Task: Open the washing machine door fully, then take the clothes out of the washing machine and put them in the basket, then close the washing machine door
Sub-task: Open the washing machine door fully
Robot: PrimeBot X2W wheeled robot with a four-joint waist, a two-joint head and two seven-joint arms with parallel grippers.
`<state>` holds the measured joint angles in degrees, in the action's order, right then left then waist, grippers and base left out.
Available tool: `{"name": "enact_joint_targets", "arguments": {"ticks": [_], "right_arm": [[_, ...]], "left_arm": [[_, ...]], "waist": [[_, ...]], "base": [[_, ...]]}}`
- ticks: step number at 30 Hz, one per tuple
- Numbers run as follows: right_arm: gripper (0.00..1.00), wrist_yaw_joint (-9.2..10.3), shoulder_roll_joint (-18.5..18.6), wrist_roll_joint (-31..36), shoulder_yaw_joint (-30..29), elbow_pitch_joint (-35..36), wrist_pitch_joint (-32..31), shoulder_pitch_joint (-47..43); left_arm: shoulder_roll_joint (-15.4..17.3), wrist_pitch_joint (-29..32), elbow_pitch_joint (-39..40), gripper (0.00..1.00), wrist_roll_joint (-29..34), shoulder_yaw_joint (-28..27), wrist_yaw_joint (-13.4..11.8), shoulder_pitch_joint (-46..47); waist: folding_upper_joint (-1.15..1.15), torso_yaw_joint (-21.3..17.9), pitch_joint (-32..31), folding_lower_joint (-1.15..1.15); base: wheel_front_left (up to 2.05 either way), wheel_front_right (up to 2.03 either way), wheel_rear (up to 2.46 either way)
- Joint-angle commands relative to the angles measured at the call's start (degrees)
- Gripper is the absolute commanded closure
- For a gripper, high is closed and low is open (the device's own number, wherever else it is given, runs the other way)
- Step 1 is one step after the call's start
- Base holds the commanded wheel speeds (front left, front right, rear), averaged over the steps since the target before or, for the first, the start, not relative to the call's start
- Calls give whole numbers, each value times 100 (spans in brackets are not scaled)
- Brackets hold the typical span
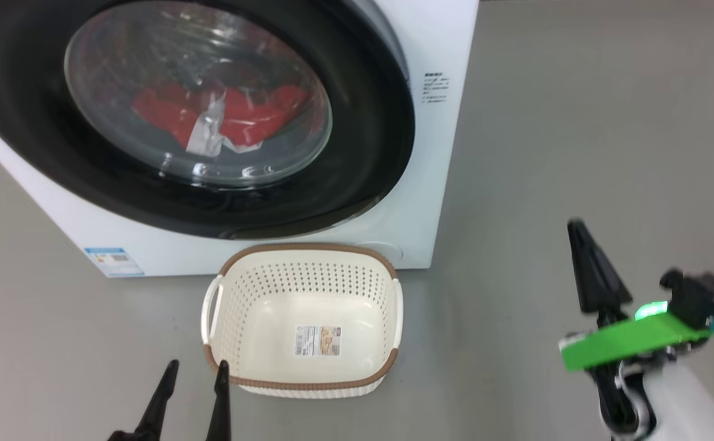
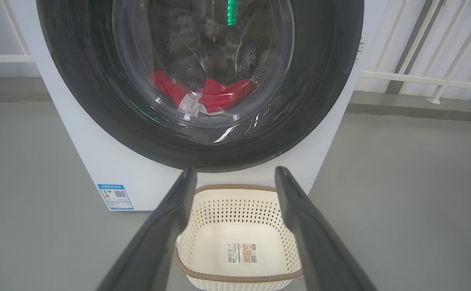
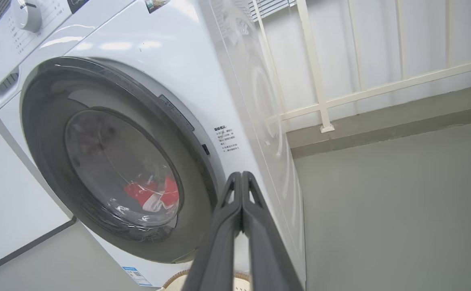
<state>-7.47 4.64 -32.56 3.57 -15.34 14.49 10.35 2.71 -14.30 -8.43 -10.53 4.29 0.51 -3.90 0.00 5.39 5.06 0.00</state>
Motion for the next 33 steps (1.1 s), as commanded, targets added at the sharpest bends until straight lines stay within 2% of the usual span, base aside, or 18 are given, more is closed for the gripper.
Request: {"name": "enact_joint_targets", "arguments": {"ticks": [1, 9, 16, 17, 19, 24, 27, 33], "right_arm": [[100, -2, 126, -87, 223, 140, 51, 444], [100, -2, 502, -431, 501, 10, 51, 1740], [100, -2, 1041, -1603, 1159, -153, 46, 2799], [100, -2, 1041, -1603, 1159, -153, 46, 2799], [100, -2, 1295, -1924, 1465, -269, 6, 3087], [100, -2, 1701, -3027, 2051, -260, -316, 3816], [100, -2, 1924, -3778, 2326, -100, -722, 4170], [100, -2, 2244, -5338, 2335, 136, -1722, 4733]], "left_arm": [[17, -70, 168, 0, -51, -103, -39, 272], [17, -70, 225, 0, -182, 155, -64, 622], [17, -70, 201, 0, -324, 328, -70, 968], [17, -70, 201, 0, -324, 328, -70, 968], [17, -70, 194, 0, -367, 395, -80, 1060], [17, -70, 205, 0, -463, 537, -112, 1265], [17, -70, 213, 0, -526, 615, -139, 1367], [17, -70, 202, 0, -624, 710, -147, 1538]], "waist": [[0, 158, 175, 0], [0, 532, 709, 0], [0, 818, 1162, 0], [0, 818, 1162, 0], [0, 895, 1268, 0], [0, 1045, 1534, 0], [0, 1118, 1683, 0], [0, 1226, 1961, 0]], "base": [[0, 0, 0], [0, 0, 0], [0, 0, 0], [0, 0, 0], [0, 0, 0], [0, 0, 0], [0, 0, 0], [0, 0, 0]]}}
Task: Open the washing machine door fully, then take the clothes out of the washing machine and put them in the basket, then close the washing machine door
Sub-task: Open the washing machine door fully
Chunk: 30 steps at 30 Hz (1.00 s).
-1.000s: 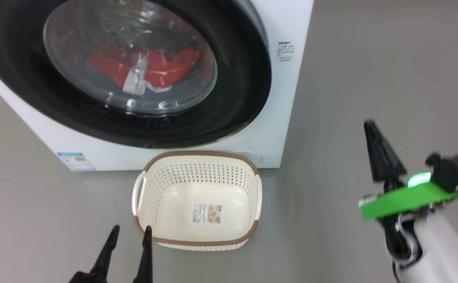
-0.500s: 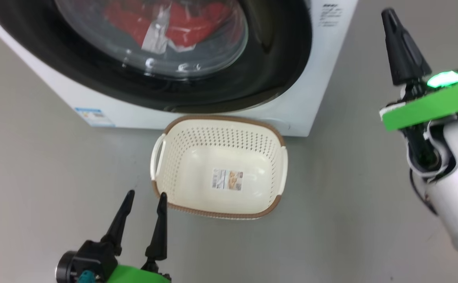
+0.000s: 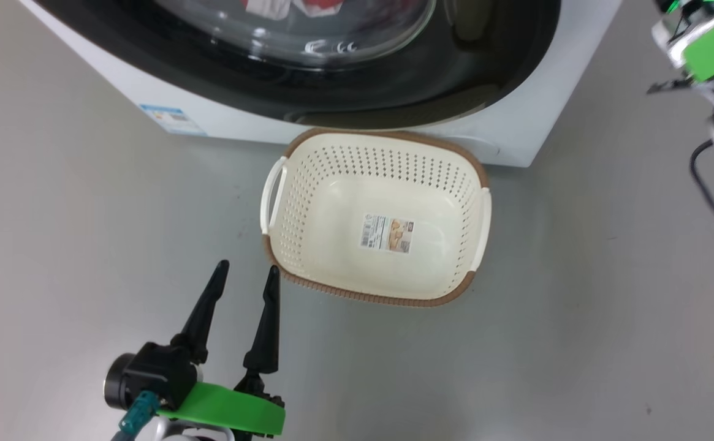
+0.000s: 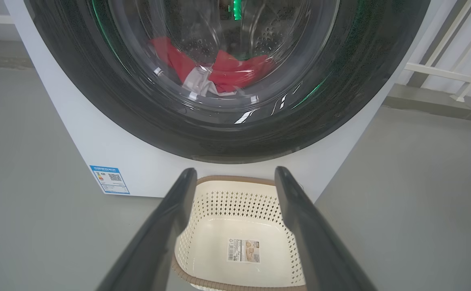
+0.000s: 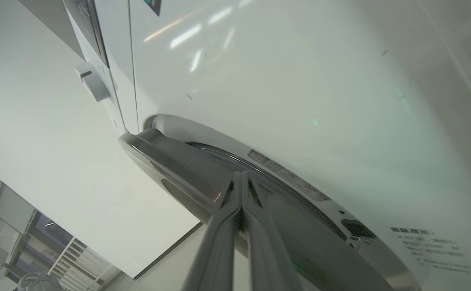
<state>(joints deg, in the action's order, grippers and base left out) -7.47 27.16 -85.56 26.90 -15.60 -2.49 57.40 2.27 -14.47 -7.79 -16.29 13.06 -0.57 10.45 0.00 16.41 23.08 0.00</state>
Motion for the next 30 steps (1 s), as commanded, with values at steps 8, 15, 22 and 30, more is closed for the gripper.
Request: {"name": "enact_joint_targets", "arguments": {"ticks": [8, 15, 22, 30], "right_arm": [[100, -2, 150, -1270, -261, -203, -1561, 373], [100, -2, -54, -1648, -425, -569, -2240, 601], [100, -2, -154, -1563, -446, -923, -2555, 843], [100, -2, -272, -1375, -376, -1028, -2734, 758]], "left_arm": [[61, -52, 104, 0, -121, -34, -22, 221], [61, -52, 99, 0, -185, 22, -28, 255], [61, -52, 110, 0, -255, 94, -19, 308], [61, -52, 94, 0, -287, 93, -32, 286]], "waist": [[0, 276, 334, 0], [0, 318, 420, 0], [0, 384, 495, 0], [0, 373, 438, 0]], "base": [[0, 0, 0], [0, 0, 0], [0, 0, 0], [0, 0, 0]]}}
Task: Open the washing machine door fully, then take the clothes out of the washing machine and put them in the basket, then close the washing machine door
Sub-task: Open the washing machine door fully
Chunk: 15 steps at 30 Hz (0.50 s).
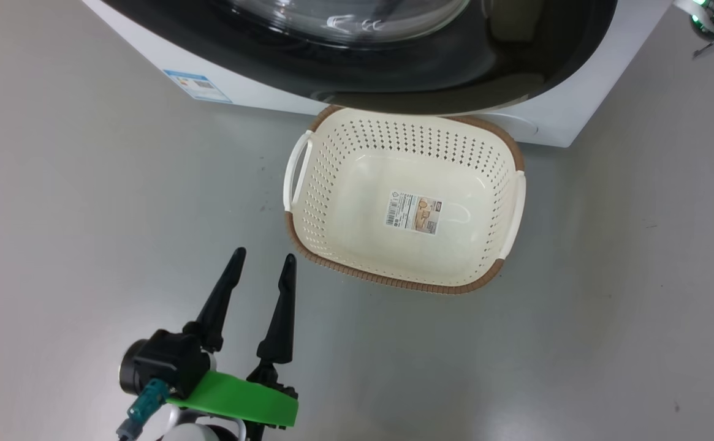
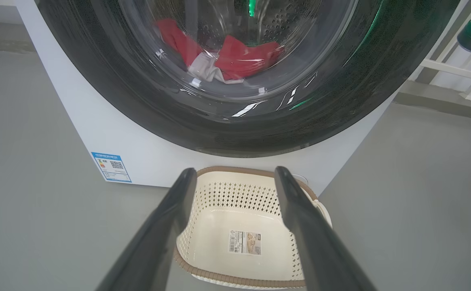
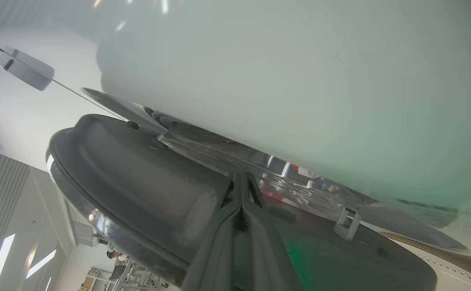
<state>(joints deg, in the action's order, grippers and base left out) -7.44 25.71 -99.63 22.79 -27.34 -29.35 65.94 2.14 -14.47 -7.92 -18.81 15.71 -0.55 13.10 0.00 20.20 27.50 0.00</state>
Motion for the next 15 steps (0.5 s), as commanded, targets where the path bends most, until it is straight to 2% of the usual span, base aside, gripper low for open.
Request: {"name": "enact_joint_targets", "arguments": {"ticks": [1, 15], "right_arm": [[100, -5, -141, 49, 32, 149, -64, -130], [100, -5, -460, 170, 39, 477, -445, -1061]], "left_arm": [[74, -52, 105, 0, -32, -176, -36, 14], [74, -52, 79, 0, 81, -293, -13, -173]], "waist": [[0, -15, -28, 0], [0, -243, -532, 0]], "base": [[0, 0, 0], [0, 0, 0]]}}
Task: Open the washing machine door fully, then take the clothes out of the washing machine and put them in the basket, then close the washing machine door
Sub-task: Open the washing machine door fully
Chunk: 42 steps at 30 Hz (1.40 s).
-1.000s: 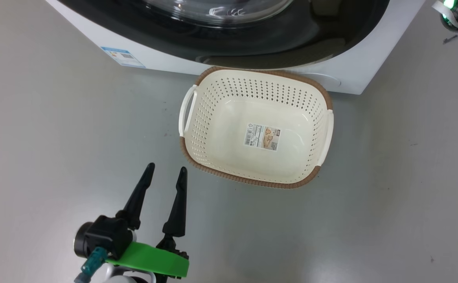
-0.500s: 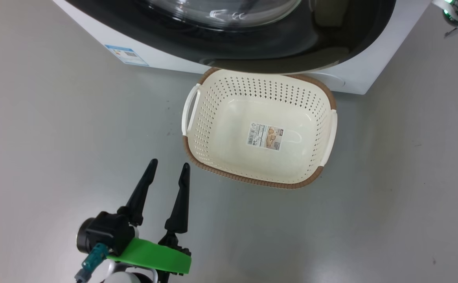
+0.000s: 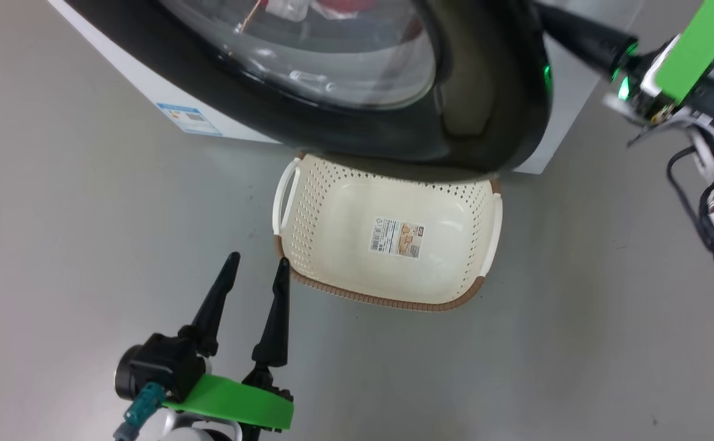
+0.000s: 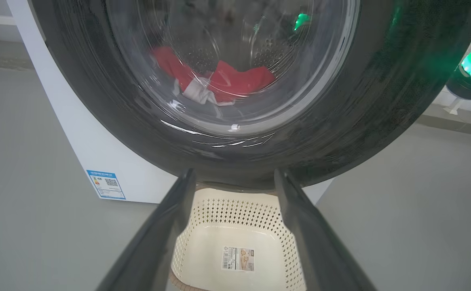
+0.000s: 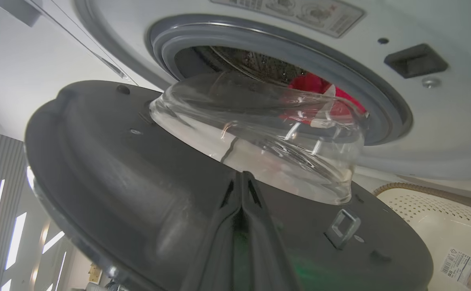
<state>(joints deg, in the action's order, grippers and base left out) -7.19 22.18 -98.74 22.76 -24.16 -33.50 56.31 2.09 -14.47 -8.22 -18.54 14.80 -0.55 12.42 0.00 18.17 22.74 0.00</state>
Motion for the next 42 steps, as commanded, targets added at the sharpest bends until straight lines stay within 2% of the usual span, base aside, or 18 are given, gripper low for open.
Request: {"name": "enact_joint_targets", "arguments": {"ticks": [1, 25, 42], "right_arm": [[100, -30, -141, 70, 35, 204, -60, -169], [100, -30, -673, 292, 200, 761, -861, -1321], [98, -30, -732, 641, -133, 704, -632, -1628]], "left_arm": [[78, -52, 106, 0, 59, -206, -9, -125], [78, -52, 81, 0, 171, -360, 40, -445], [78, -52, 50, 0, 183, -518, 105, -513]], "waist": [[0, -52, -92, 0], [0, -184, -585, 0], [0, -254, -753, 0]], "base": [[0, 0, 0], [0, 0, 0], [0, 0, 0]]}}
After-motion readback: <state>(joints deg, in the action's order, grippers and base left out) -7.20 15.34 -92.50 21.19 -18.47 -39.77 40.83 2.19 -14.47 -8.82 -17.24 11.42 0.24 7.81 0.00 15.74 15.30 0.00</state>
